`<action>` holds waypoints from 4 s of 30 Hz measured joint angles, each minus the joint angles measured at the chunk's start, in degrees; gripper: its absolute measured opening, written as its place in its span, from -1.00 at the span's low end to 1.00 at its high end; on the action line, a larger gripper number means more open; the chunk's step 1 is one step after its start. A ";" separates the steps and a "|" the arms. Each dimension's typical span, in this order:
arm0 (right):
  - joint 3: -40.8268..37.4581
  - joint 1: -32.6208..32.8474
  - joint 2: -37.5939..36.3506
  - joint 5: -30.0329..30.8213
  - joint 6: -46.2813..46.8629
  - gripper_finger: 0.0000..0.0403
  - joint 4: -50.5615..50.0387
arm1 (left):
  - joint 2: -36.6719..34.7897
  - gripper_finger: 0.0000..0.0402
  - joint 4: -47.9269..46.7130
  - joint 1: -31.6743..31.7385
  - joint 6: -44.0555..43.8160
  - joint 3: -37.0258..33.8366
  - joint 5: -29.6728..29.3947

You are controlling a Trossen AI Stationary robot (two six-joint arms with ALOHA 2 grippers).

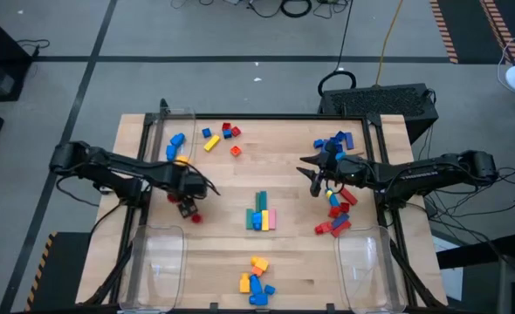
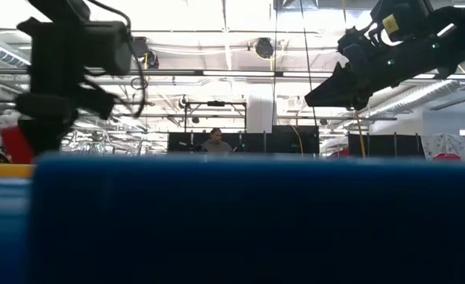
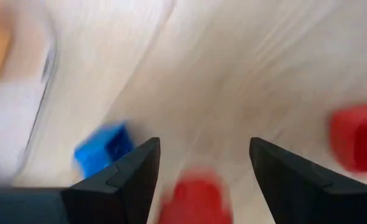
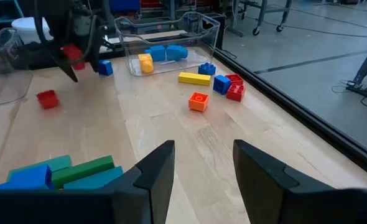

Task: Sort blocks by size
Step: Put the red one stud game piece into the top left transparent bin

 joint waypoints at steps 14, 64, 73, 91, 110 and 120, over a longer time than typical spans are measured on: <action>0.02 0.01 -0.02 0.00 -0.20 -0.26 0.33 | 0.00 0.24 -13.89 2.22 1.64 10.24 -4.95; 0.01 0.02 -0.02 -1.46 -3.21 -0.26 -3.41 | 0.32 0.00 -27.62 -8.96 -72.02 2.45 8.83; 0.02 0.01 -0.02 -1.46 -3.14 -0.26 -3.81 | 2.60 0.00 -27.58 -9.83 -74.60 2.64 7.61; 0.02 0.00 -0.02 -1.46 -3.00 -0.26 -3.98 | 3.66 0.00 -7.90 -8.64 -65.66 5.08 0.99; 0.01 1.30 -0.02 -1.48 -2.97 -0.26 -3.90 | 8.23 0.00 -6.57 -6.54 -56.38 6.34 -2.50; 0.01 1.53 -0.02 -1.44 -3.30 -0.26 -3.45 | 11.75 -0.30 -3.00 -3.51 -48.83 6.34 1.80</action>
